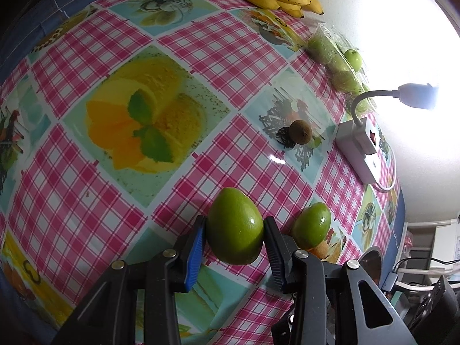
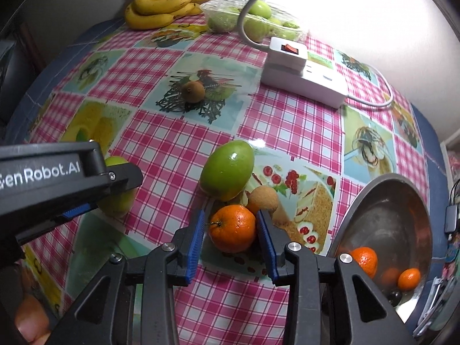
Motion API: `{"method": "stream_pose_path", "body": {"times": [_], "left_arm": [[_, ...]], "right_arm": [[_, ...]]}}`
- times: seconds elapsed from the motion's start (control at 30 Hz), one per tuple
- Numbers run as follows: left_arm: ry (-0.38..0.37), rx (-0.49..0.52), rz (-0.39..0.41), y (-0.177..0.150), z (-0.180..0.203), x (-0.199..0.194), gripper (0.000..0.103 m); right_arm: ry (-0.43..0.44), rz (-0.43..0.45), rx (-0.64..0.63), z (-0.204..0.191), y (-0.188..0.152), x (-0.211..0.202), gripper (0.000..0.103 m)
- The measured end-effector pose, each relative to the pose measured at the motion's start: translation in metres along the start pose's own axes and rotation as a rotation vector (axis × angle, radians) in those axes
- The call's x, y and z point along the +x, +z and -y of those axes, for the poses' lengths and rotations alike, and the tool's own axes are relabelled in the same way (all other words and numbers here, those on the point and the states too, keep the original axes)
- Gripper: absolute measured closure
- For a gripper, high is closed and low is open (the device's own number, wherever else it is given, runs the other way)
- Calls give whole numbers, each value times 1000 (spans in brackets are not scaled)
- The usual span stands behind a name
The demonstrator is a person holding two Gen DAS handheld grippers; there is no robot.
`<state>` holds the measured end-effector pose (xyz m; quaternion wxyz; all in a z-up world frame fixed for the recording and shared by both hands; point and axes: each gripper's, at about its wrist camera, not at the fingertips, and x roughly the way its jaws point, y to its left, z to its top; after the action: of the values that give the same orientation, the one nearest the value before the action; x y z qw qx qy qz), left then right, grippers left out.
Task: Organize fruits
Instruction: 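Grasp a tangerine with the right tool while the left tool holds the green fruit, then carry the green fruit and tangerine over the steel bowl with both tools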
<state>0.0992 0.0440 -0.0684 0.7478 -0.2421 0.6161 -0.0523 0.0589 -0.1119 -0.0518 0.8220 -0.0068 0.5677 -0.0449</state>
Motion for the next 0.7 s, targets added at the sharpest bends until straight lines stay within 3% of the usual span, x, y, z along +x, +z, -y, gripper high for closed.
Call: {"method": "stream_pose_path", "body": {"times": [0.6,0.7], "left_arm": [[0,-11,2,0,-3,-1,61],[0,-11,5,0,-3,-1,61]], "right_arm": [[-28,-6,-41,-6,-2,0,66],[3,-5,-16,-2,-2,-3,67]]}}
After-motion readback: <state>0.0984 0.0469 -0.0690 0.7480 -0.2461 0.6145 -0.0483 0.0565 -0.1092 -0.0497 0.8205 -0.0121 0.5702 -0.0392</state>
